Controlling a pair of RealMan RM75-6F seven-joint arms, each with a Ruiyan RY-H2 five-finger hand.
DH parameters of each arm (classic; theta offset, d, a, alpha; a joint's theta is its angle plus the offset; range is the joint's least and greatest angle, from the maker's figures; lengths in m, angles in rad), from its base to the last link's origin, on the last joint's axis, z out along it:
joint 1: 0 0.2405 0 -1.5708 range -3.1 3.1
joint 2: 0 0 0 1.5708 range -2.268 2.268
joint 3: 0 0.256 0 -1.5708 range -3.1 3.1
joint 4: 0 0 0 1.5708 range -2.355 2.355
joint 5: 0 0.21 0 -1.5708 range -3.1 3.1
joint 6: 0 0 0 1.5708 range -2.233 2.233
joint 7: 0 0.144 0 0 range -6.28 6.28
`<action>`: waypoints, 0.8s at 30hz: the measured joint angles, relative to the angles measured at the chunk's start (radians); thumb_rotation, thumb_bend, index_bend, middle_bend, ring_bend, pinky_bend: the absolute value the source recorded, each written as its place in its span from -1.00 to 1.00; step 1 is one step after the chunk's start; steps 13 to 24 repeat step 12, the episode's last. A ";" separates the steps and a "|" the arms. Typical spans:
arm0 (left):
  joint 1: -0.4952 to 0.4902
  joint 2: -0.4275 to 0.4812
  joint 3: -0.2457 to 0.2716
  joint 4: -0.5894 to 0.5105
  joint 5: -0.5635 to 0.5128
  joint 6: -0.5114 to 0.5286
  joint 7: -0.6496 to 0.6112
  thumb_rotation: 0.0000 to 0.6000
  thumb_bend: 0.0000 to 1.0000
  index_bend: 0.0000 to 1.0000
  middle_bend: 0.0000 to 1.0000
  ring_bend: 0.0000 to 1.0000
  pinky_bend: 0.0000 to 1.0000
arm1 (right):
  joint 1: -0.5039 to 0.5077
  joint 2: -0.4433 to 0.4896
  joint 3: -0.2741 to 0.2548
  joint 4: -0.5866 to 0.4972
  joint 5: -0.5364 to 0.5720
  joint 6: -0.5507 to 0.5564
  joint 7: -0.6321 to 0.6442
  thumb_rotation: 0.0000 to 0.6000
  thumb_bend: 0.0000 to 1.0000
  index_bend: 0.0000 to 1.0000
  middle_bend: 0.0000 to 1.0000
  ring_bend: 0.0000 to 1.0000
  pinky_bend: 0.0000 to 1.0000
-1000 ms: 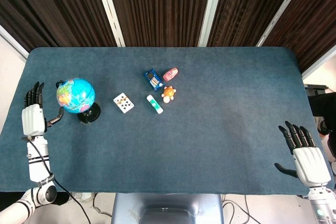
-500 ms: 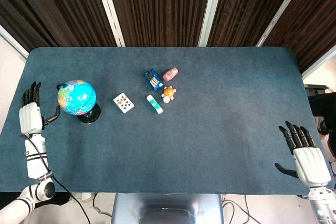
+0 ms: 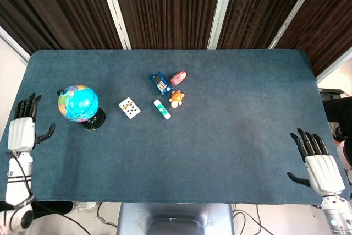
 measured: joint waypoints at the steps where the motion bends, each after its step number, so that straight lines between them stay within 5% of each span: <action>1: 0.017 0.029 0.023 -0.051 0.022 0.013 0.023 1.00 -0.29 -1.00 -1.00 -1.00 -1.00 | 0.001 0.001 0.000 -0.006 0.006 -0.005 -0.005 1.00 -0.70 -1.00 -1.00 -1.00 -1.00; 5: 0.110 0.123 0.139 -0.247 0.166 0.124 0.178 1.00 -0.29 -1.00 -1.00 -1.00 -1.00 | 0.001 0.002 -0.003 -0.018 0.003 -0.004 -0.015 1.00 -0.70 -1.00 -1.00 -1.00 -1.00; 10: 0.204 0.166 0.242 -0.322 0.307 0.239 0.338 1.00 -0.28 -1.00 -1.00 -1.00 -1.00 | -0.003 0.006 -0.010 -0.026 -0.011 0.002 -0.015 1.00 -0.70 -1.00 -1.00 -1.00 -1.00; 24: 0.216 0.174 0.250 -0.334 0.313 0.243 0.358 1.00 -0.28 -1.00 -1.00 -1.00 -1.00 | -0.005 0.007 -0.011 -0.027 -0.017 0.008 -0.015 1.00 -0.70 -1.00 -1.00 -1.00 -1.00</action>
